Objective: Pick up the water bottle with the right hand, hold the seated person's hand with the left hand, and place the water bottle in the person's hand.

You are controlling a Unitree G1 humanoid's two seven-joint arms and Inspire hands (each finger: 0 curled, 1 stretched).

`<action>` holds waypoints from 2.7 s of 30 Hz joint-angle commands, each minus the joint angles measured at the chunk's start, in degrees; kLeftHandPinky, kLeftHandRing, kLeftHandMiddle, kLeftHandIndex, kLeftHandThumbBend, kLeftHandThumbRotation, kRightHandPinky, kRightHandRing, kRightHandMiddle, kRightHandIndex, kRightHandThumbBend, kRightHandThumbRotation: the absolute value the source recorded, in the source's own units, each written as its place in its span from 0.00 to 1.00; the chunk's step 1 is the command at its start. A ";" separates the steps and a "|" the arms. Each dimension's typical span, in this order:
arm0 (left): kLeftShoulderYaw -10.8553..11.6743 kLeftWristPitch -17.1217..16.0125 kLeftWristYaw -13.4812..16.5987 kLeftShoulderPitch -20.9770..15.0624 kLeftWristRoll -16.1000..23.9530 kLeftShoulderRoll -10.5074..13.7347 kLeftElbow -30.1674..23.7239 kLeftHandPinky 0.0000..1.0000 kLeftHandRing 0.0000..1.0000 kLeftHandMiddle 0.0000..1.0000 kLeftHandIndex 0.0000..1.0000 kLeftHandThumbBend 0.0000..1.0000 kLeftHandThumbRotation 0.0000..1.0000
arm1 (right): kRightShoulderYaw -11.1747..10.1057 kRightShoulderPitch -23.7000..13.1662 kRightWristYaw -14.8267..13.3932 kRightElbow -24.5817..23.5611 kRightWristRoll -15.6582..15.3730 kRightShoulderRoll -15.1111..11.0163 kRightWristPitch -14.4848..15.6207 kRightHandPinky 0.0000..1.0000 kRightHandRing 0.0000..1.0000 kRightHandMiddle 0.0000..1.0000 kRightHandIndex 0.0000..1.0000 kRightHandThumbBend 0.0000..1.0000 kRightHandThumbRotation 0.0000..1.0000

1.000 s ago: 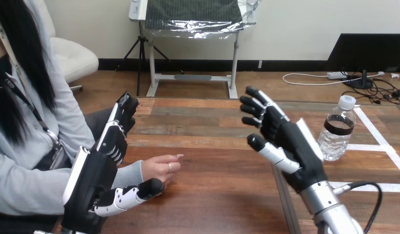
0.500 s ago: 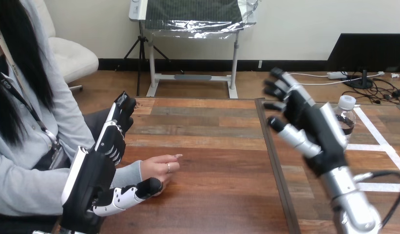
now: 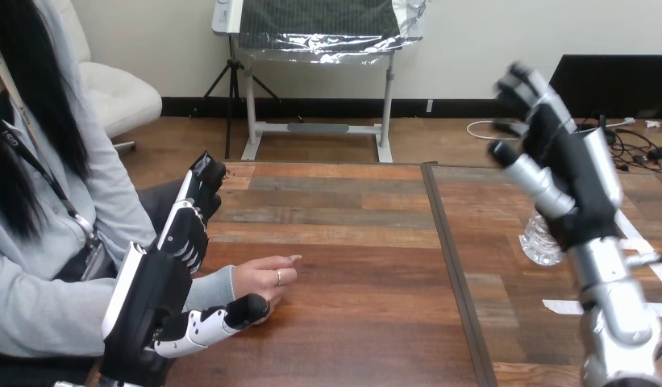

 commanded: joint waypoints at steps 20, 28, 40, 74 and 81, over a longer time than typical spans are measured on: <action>1.14 -0.43 -0.89 -3.07 -1.49 -0.22 -0.87 1.00 1.00 1.00 1.00 1.00 0.52 | -1.25 -13.62 -10.55 2.96 -3.27 -6.62 4.84 0.88 0.93 0.88 0.93 1.00 0.61; 1.47 -1.39 -1.06 -3.35 -1.26 -0.18 -0.15 1.00 1.00 1.00 1.00 1.00 0.52 | -1.14 -15.26 -11.82 4.15 -3.81 -7.55 7.42 0.92 0.95 0.90 0.94 1.00 0.56; 1.69 -1.19 -1.22 -3.10 -1.71 -0.14 -0.18 0.99 1.00 1.00 1.00 1.00 0.52 | -0.13 -17.26 -16.14 6.37 -6.97 -8.72 11.75 0.92 0.94 0.89 0.95 1.00 0.50; 2.47 -0.97 -1.69 -0.62 -2.79 0.03 -2.72 1.00 1.00 1.00 1.00 1.00 0.52 | 3.35 -18.83 -22.96 10.93 -14.97 -10.24 27.40 0.87 0.93 0.89 0.94 1.00 0.47; 2.91 -1.68 -0.96 -0.49 -1.78 0.06 -2.56 0.99 1.00 1.00 1.00 1.00 0.53 | 4.40 -18.49 -23.97 11.56 -16.85 -10.43 30.58 0.86 0.91 0.88 0.95 1.00 0.48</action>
